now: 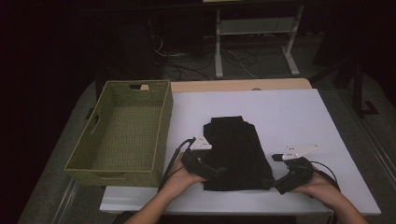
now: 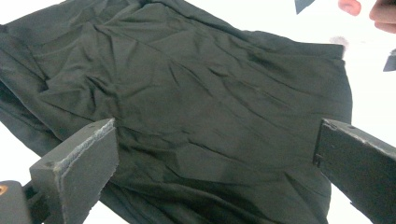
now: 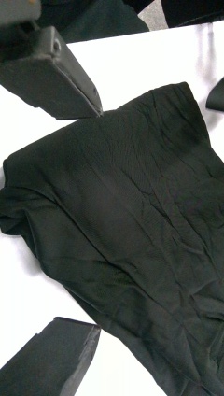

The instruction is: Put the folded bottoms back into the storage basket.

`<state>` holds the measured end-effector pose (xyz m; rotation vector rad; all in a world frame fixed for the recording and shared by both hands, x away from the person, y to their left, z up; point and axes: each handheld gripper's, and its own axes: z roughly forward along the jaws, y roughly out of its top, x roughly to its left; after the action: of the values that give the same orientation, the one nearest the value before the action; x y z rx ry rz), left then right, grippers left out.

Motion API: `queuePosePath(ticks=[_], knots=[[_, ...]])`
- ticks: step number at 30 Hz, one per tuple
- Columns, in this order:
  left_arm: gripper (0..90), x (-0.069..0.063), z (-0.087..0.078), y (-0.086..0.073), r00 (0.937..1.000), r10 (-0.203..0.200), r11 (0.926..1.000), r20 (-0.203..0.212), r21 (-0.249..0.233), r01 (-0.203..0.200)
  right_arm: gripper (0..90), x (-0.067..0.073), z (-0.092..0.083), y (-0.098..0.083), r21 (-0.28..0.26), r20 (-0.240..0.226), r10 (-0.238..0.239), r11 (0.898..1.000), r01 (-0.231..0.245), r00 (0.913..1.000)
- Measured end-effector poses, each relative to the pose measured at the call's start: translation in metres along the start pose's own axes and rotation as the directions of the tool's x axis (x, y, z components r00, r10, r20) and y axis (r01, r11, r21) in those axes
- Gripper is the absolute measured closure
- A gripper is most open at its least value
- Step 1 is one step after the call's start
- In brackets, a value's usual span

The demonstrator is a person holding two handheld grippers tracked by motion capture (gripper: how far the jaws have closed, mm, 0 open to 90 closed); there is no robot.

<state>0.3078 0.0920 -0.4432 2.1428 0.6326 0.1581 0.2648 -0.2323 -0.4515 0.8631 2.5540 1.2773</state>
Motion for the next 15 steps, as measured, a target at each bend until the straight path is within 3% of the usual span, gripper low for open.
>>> queuePosePath(ticks=[8,15], knots=[[0.7,0.01,0.009,0.01,0.9991,-0.026,0.9997,-0.034,-0.005,0.026,0.0,0.0,0.0,0.0,-0.001,-0.001,0.001,1.0,-0.001,1.0],[0.7,0.013,0.015,0.02,0.9986,-0.016,0.9998,-0.05,-0.012,0.016,0.0,-0.001,0.0,0.0,-0.004,-0.003,0.001,1.0,-0.001,1.0]])
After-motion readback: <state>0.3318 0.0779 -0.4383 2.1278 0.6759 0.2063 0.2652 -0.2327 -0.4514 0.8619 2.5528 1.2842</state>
